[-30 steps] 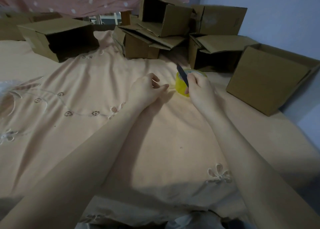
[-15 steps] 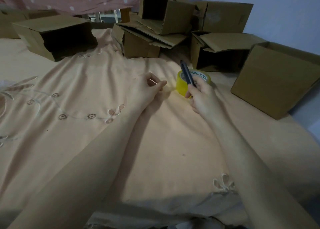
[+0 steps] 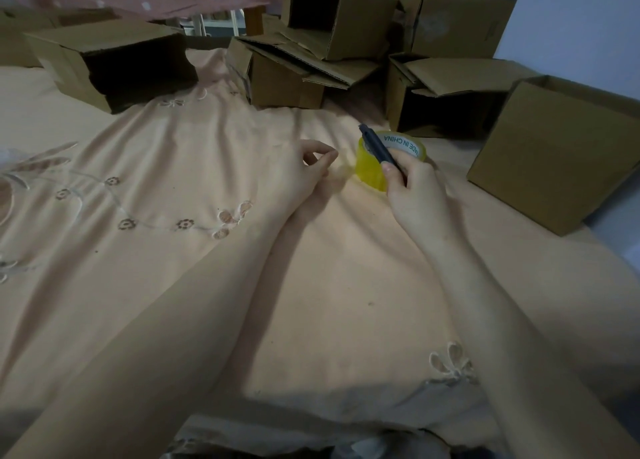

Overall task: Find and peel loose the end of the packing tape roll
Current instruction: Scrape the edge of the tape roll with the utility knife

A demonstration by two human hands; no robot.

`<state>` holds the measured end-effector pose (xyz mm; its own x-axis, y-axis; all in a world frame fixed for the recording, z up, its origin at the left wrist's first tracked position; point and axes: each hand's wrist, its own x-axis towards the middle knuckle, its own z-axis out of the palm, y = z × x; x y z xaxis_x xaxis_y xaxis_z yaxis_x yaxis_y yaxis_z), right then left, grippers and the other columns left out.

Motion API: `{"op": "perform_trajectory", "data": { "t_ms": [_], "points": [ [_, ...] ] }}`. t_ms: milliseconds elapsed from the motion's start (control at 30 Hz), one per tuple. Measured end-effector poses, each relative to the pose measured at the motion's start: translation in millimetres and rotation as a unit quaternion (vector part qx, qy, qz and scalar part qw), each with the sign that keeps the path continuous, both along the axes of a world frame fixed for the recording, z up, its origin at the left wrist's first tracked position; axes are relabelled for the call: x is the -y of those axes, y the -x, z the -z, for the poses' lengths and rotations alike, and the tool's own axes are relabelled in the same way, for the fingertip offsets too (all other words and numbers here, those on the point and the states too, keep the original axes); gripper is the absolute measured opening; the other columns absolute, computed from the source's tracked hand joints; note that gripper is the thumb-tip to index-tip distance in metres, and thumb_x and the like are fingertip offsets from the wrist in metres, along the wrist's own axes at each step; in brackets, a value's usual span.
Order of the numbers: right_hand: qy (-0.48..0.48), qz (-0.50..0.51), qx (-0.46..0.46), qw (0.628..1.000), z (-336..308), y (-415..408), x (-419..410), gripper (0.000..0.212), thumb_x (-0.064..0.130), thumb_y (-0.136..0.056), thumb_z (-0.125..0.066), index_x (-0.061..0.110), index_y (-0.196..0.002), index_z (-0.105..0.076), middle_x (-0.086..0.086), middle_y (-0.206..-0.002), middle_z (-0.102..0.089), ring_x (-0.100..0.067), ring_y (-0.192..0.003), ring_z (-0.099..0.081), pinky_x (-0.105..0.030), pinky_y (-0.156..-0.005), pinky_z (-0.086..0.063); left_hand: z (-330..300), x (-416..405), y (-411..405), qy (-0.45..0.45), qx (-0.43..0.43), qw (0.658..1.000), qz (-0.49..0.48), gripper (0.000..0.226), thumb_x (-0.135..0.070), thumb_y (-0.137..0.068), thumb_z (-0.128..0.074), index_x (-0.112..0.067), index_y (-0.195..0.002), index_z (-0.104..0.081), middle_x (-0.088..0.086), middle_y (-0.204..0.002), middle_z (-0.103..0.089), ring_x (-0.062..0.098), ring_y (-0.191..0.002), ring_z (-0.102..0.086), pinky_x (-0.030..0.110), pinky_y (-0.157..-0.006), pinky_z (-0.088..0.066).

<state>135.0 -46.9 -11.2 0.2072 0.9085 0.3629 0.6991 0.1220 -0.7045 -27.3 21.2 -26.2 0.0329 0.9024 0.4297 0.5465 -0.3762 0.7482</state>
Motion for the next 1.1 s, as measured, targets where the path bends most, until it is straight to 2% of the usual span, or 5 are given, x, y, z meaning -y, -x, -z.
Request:
{"op": "perform_trajectory", "data": {
  "t_ms": [300, 500, 733, 900, 1100],
  "points": [
    [0.003, 0.043, 0.067, 0.997, -0.9, 1.5, 4.8, 0.031, 0.042, -0.092, -0.049, 0.031, -0.119, -0.059, -0.013, -0.107, -0.066, -0.035, -0.102, -0.058, -0.042, -0.080, -0.050, 1.7, -3.8, 1.3, -0.019, -0.011, 1.000, 0.001, 0.012, -0.035, -0.087, -0.061, -0.032, -0.085, -0.072, -0.005, -0.068, -0.068, 0.010, -0.066, -0.061, 0.032, -0.069, -0.052],
    [-0.001, 0.032, 0.079, 0.996, -6.6, 3.8, 12.9, 0.037, 0.037, -0.093, -0.049, 0.040, -0.130, -0.049, -0.010, -0.124, -0.061, -0.035, -0.109, -0.055, -0.044, -0.087, -0.051, 1.2, -1.0, -0.6, -0.045, -0.060, 0.997, 0.001, 0.022, -0.029, -0.088, -0.058, -0.034, -0.105, -0.070, -0.007, -0.065, -0.059, 0.010, -0.068, -0.055, 0.026, -0.069, -0.045],
    [-0.001, 0.033, 0.070, 0.997, -8.9, 5.6, 18.1, 0.034, 0.034, -0.093, -0.051, 0.040, -0.126, -0.055, -0.005, -0.124, -0.063, -0.033, -0.111, -0.056, -0.044, -0.089, -0.052, -3.2, 3.8, -5.5, -0.079, -0.125, 0.989, -0.018, 0.017, -0.041, -0.088, -0.058, -0.033, -0.095, -0.072, -0.011, -0.059, -0.052, 0.011, -0.070, -0.057, 0.032, -0.069, -0.049],
    [0.010, 0.032, 0.065, 0.997, -11.1, 7.2, 20.8, 0.034, 0.032, -0.093, -0.052, 0.038, -0.126, -0.056, -0.006, -0.124, -0.063, -0.034, -0.112, -0.056, -0.045, -0.091, -0.051, -2.3, 1.1, -5.1, -0.045, -0.064, 0.997, -0.006, 0.011, -0.038, -0.087, -0.058, -0.036, -0.081, -0.068, -0.002, -0.065, -0.065, 0.014, -0.068, -0.060, 0.034, -0.068, -0.050],
    [0.018, 0.027, 0.070, 0.997, -9.8, 8.5, 21.0, 0.034, 0.033, -0.093, -0.051, 0.039, -0.126, -0.055, -0.005, -0.123, -0.063, -0.034, -0.110, -0.056, -0.045, -0.089, -0.051, 0.0, -3.3, -3.2, -0.019, -0.026, 0.999, 0.012, 0.013, -0.039, -0.087, -0.058, -0.037, -0.078, -0.067, -0.011, -0.052, -0.061, 0.004, -0.059, -0.058, 0.029, -0.063, -0.048]
  ]
}}
